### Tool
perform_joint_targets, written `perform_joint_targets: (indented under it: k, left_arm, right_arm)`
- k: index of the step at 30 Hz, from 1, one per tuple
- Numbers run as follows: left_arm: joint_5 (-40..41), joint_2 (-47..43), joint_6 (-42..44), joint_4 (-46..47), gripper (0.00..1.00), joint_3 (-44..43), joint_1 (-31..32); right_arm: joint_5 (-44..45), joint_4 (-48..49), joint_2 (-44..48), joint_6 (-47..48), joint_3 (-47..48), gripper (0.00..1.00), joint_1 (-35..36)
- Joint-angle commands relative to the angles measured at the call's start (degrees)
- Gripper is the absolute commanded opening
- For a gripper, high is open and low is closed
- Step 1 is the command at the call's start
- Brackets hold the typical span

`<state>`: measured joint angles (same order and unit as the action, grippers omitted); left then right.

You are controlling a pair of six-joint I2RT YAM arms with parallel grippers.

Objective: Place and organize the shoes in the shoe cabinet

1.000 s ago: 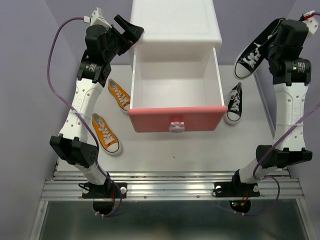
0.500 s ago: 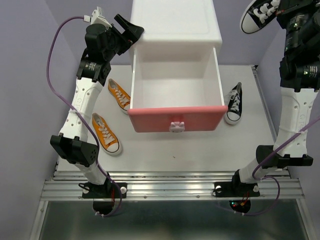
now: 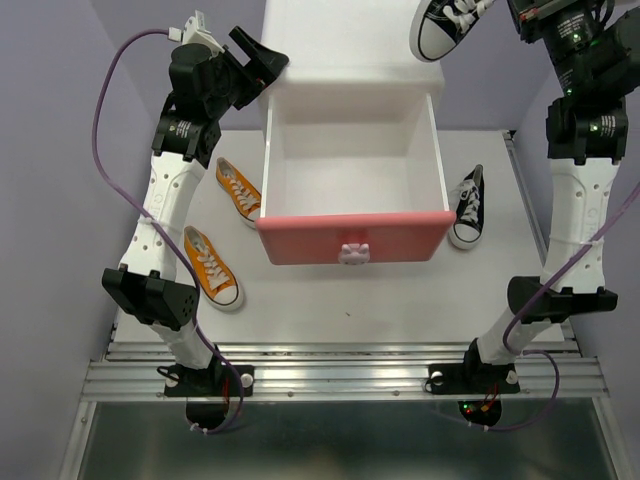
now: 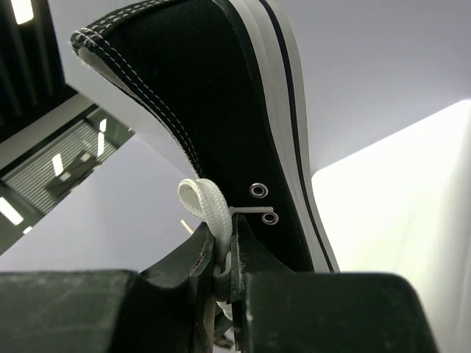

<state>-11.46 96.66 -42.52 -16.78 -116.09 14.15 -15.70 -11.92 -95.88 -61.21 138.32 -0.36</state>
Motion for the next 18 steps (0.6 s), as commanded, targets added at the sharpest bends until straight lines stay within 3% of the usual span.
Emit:
perform_joint_targets:
  k: [1, 10, 18]
  left_arm:
    - [-0.40, 5.82, 4.47, -18.21, 0.99, 3.59, 0.00]
    - [0.30, 5.91, 3.85, -18.12, 0.99, 3.86, 0.09]
    - [0.92, 5.64, 3.76, -18.12, 0.99, 4.03, 0.09]
  right_arm:
    - [-8.55, 7.46, 1.57, -5.85, 2.31, 0.01, 3.16]
    - [-9.52, -3.79, 3.59, 1.35, -0.94, 0.01, 18.35]
    - [-1.80, -15.49, 5.52, 7.24, -3.58, 0.01, 29.27]
